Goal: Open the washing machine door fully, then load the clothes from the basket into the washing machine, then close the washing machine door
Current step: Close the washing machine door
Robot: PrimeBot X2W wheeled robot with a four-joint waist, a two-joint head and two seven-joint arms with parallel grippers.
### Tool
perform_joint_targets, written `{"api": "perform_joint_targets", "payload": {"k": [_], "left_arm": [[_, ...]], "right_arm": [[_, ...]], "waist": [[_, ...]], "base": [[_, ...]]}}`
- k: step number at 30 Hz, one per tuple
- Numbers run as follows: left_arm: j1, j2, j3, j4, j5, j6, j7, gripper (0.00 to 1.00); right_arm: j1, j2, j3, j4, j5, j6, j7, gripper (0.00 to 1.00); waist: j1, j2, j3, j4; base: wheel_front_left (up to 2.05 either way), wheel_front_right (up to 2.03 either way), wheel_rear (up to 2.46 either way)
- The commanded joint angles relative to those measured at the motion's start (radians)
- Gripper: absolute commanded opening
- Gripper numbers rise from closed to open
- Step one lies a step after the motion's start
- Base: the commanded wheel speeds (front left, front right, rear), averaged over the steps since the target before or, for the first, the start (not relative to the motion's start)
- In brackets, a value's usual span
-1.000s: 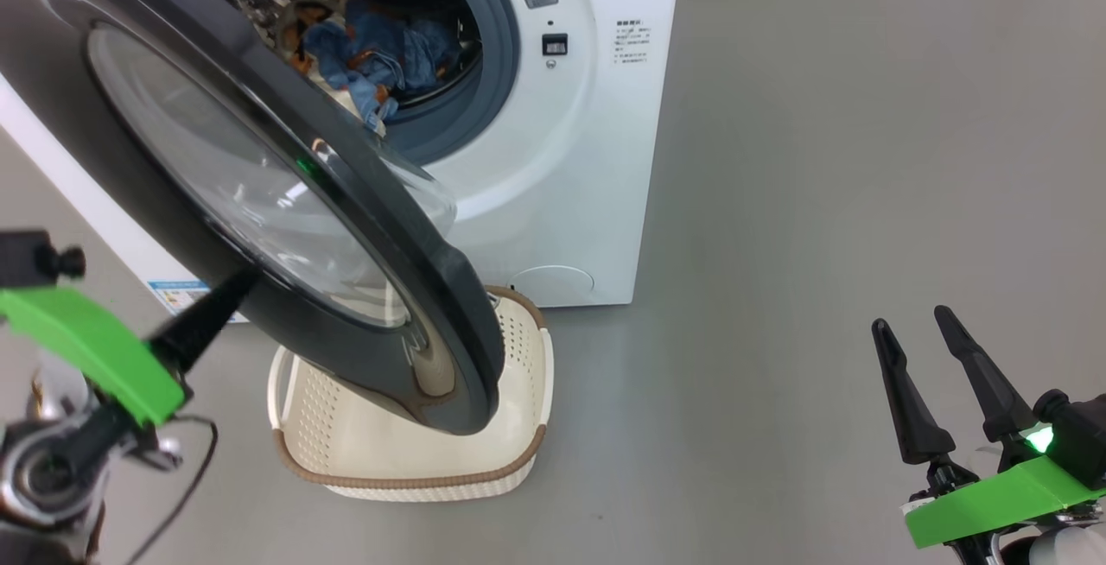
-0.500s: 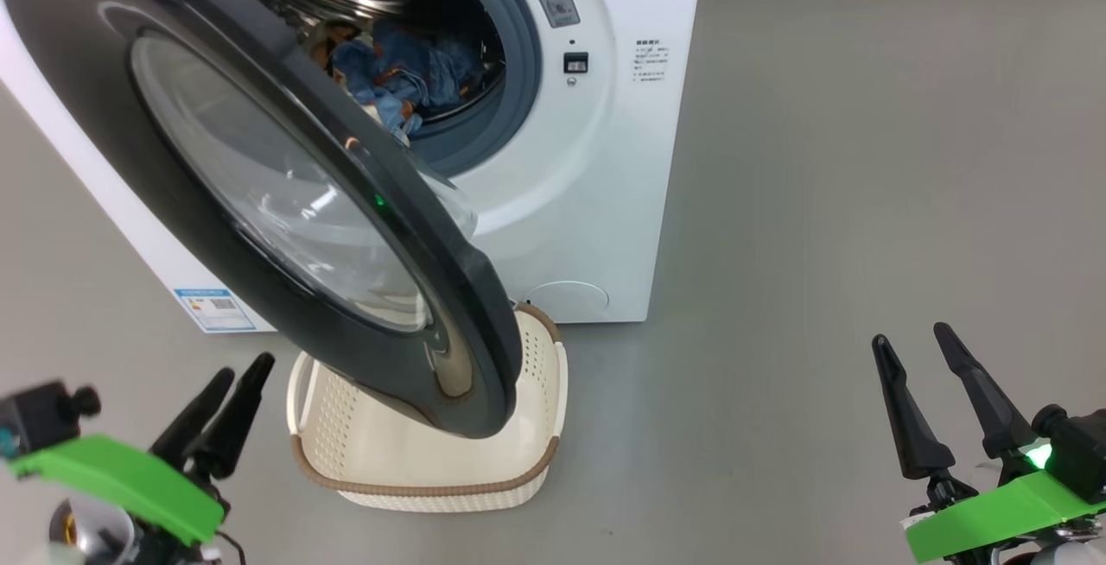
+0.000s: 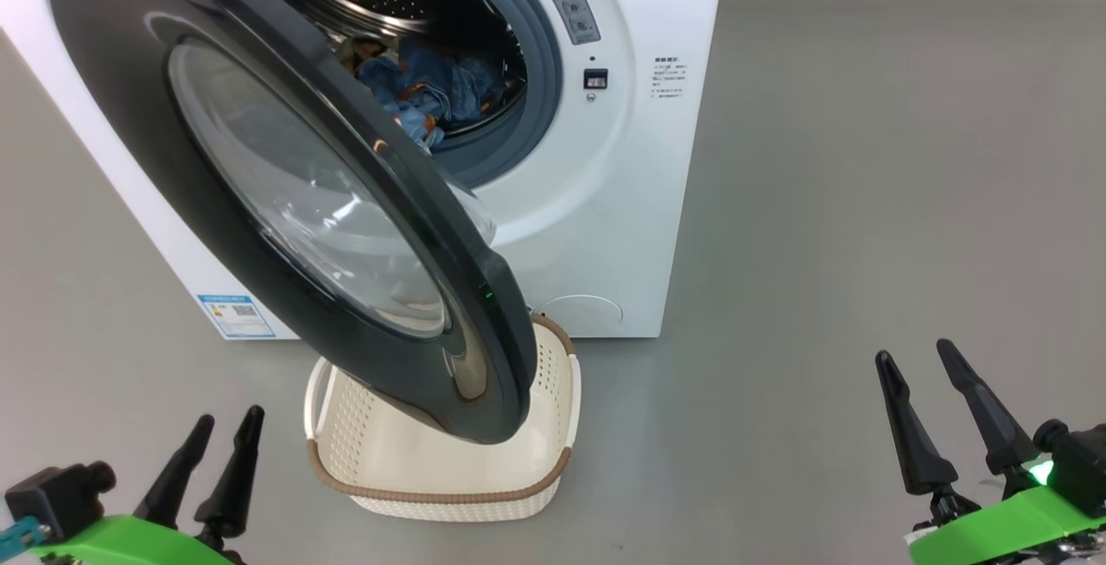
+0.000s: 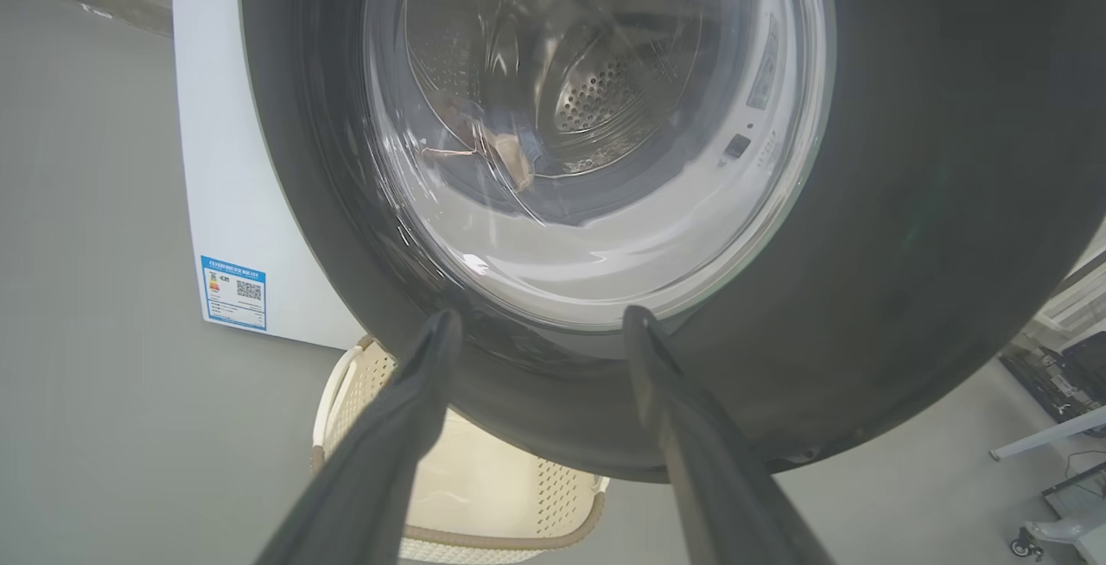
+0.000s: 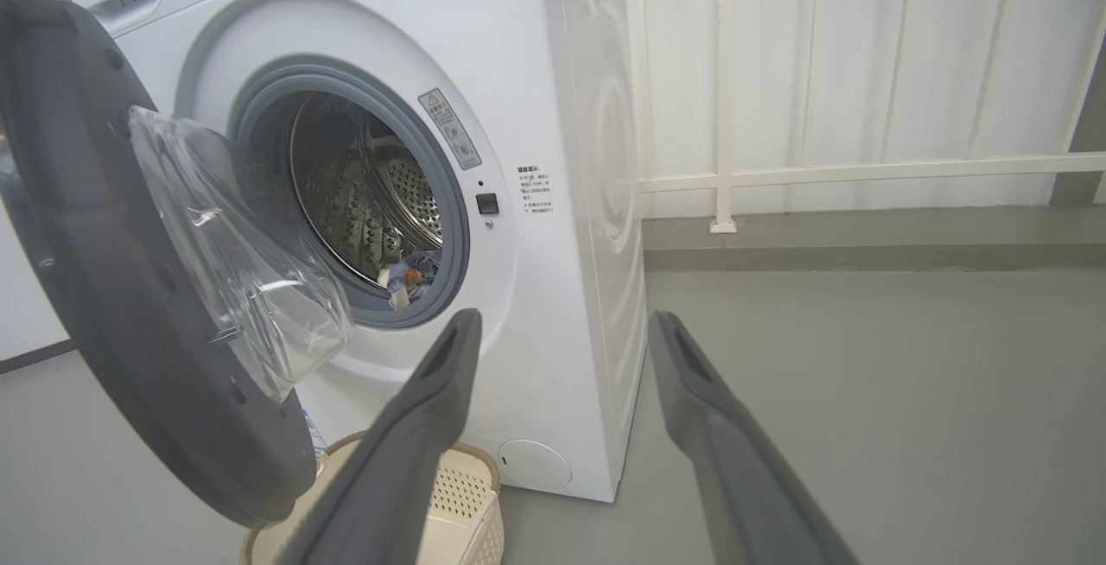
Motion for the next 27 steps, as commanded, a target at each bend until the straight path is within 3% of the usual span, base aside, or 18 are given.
{"api": "perform_joint_targets", "payload": {"k": [1,4,11,18,27], "left_arm": [[-0.032,0.026,0.058,0.006,0.063,-0.005,-0.014,1.0],[-0.028,0.0,0.113,0.009,0.133,-0.005,-0.015,1.0],[0.047,-0.108,0.316,-0.031,0.437,-0.005,-0.015,1.0],[0.117,-0.196,0.419,-0.092,0.691,-0.005,-0.016,1.0],[0.169,-0.292,0.515,-0.108,0.829,-0.005,-0.016,1.0]], "right_arm": [[-0.001,-0.023,0.012,-0.019,-0.01,0.005,-0.008,1.0],[0.001,-0.023,0.009,-0.019,-0.009,0.005,-0.008,1.0],[0.002,-0.021,0.009,-0.018,-0.009,0.005,-0.008,1.0],[0.003,-0.021,0.007,-0.016,-0.009,0.005,-0.008,1.0],[-0.008,-0.019,0.007,-0.012,-0.009,0.005,-0.008,1.0]], "waist": [[0.0,0.0,-0.003,0.004],[0.0,0.0,-0.005,0.006],[0.0,0.0,-0.008,0.001],[0.0,0.0,-0.004,-0.004],[0.0,0.0,0.007,-0.008]], "base": [[0.0,0.0,0.0],[0.0,0.0,0.0],[0.0,0.0,0.0],[0.0,0.0,0.0],[0.0,0.0,0.0]]}}
